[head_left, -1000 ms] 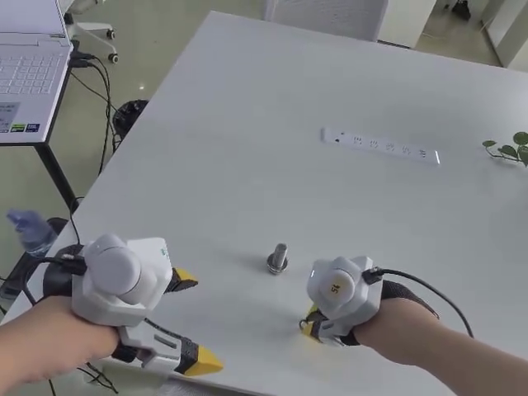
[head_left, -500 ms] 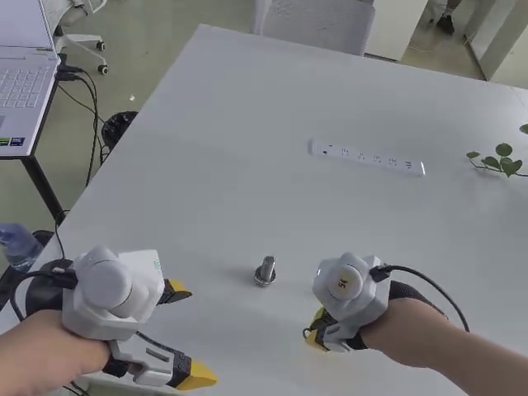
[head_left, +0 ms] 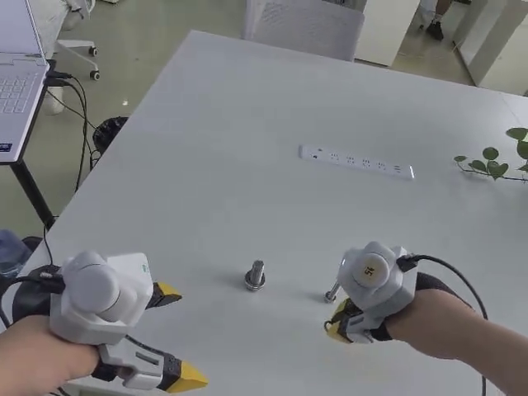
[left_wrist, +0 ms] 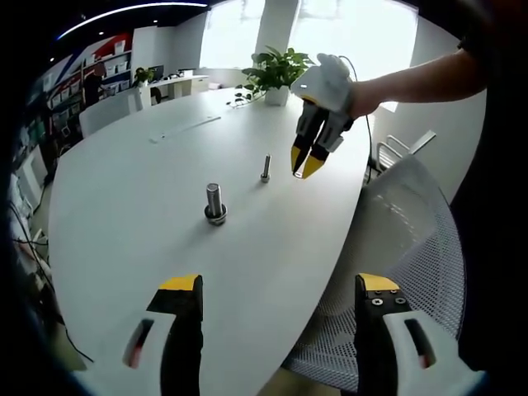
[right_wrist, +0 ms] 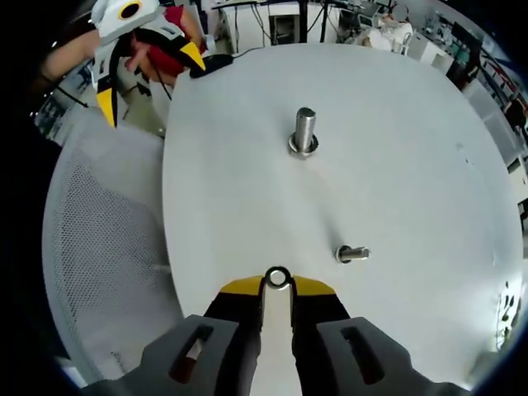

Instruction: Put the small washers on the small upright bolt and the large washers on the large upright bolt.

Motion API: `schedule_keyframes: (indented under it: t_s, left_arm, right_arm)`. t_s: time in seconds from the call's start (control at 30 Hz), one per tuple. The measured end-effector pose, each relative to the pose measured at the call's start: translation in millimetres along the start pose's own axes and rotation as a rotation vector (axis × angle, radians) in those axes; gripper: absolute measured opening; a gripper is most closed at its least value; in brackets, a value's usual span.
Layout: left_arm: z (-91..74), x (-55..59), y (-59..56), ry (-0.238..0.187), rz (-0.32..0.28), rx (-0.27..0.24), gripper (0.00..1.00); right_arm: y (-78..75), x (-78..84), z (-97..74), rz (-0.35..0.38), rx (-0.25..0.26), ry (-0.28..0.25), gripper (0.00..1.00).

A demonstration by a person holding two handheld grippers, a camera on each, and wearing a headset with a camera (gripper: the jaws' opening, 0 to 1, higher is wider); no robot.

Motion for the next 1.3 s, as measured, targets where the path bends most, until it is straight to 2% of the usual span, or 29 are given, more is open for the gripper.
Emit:
schedule_keyframes:
  t_s: [0.23,0.53,1.03,1.3]
  left_arm:
    - [0.1,-0.4,1.3,-0.001,-0.009,-0.008,0.75]
    - [1.8,-2.7,1.5,-0.001,-0.013,-0.012,0.74]
    - [2.5,-4.7,2.6,-0.018,-0.028,-0.024,0.76]
    - [3.5,-0.6,2.8,0.002,-0.033,-0.029,0.79]
  right_arm:
    - [-20.6,9.7,-8.5,0.025,0.025,0.012,0.12]
    - [-40.2,3.6,-17.2,0.04,0.057,0.0,0.12]
    - [-55.7,-12.8,-21.3,0.015,0.09,-0.012,0.12]
    - [-55.6,-19.8,-14.6,0.0,0.085,-0.002,0.13]
Point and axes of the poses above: the centre of the closed fingertips' face, and the gripper's own axes: z roughly forward along the fingers, y roughly to its left, x roughly out of its underside, the point moved 6 cm from there along -z, roughly backward along the fingers, and after that the axes turned 11 degrees about y, right-handed, at the moved point
